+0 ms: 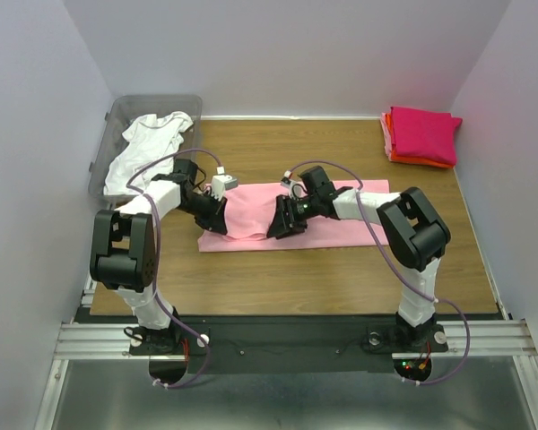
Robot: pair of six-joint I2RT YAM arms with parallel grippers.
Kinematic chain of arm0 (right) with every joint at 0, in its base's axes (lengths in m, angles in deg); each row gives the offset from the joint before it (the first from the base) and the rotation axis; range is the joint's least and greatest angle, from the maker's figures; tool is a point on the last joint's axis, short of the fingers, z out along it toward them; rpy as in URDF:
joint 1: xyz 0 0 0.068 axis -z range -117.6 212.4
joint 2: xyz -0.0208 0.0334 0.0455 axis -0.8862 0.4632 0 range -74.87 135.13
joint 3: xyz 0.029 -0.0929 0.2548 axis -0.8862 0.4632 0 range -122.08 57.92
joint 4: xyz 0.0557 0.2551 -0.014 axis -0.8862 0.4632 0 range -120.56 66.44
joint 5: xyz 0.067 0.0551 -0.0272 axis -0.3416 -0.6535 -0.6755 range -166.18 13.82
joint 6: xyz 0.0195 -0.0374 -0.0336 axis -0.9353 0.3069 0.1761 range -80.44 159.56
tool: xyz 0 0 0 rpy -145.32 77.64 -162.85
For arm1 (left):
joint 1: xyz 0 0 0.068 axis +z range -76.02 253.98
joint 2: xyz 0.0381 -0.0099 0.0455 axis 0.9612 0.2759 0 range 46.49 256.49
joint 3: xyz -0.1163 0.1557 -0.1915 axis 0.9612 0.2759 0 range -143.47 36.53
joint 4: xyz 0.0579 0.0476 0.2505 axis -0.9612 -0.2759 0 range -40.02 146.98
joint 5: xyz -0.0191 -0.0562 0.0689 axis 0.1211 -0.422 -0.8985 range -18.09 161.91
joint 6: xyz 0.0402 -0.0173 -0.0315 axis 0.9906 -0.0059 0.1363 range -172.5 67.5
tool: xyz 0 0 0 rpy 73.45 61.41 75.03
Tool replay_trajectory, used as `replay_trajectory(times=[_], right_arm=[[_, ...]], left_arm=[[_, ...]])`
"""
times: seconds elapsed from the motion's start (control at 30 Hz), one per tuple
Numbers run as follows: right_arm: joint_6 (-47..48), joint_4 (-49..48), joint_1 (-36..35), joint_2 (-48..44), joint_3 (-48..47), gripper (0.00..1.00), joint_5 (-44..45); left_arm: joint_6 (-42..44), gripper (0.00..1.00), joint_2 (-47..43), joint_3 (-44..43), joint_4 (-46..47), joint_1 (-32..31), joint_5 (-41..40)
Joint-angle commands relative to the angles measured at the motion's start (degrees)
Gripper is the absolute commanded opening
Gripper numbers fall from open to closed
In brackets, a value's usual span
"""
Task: Fold and stack the t-shirts
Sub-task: Fold the tshirt
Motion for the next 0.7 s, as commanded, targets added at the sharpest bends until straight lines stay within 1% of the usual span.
replay_trajectory(times=[0.0, 0.1, 0.23, 0.3, 0.33, 0.43, 0.53, 0.63, 0.67], right_arm=[[0.1, -3.7, -0.1, -2.3, -2.9, 0.55, -0.8], [1.3, -3.7, 0.4, -5.3, -2.5, 0.56, -0.1], [4.3, -3.3, 1.9, -10.1, 0.1, 0.56, 0.5], [5.6, -2.4, 3.1, -12.1, 1.3, 0.56, 0.7], [7.3, -1.6, 3.4, -13.9, 2.3, 0.56, 1.0], [11.1, 1.8, 4.8, -17.1, 3.9, 0.56, 1.6], [15.0, 5.3, 5.6, -19.6, 5.4, 0.54, 3.6], [16.3, 7.4, 6.9, -22.4, 8.0, 0.53, 4.2], [16.9, 8.2, 7.3, -23.2, 8.4, 0.53, 4.3]], left_arm=[[-1.7, 0.0, -1.0, -5.8, -1.5, 1.4, 5.2], [-2.4, 0.0, 1.3, -10.1, -2.1, 2.0, 7.1], [-5.8, 0.0, 6.2, -14.4, 0.0, 3.2, 9.5], [-6.4, 0.0, 8.0, -16.8, 0.6, 3.9, 10.6], [-6.7, 0.02, 8.8, -17.7, 0.9, 4.2, 10.9], [-9.3, 0.02, 12.1, -20.3, 3.2, 5.8, 12.7], [-13.6, 0.02, 14.6, -21.9, 7.2, 7.6, 14.0], [-18.9, 0.02, 15.9, -21.7, 15.1, 9.0, 14.6], [-19.4, 0.04, 16.2, -21.8, 15.6, 9.1, 14.8]])
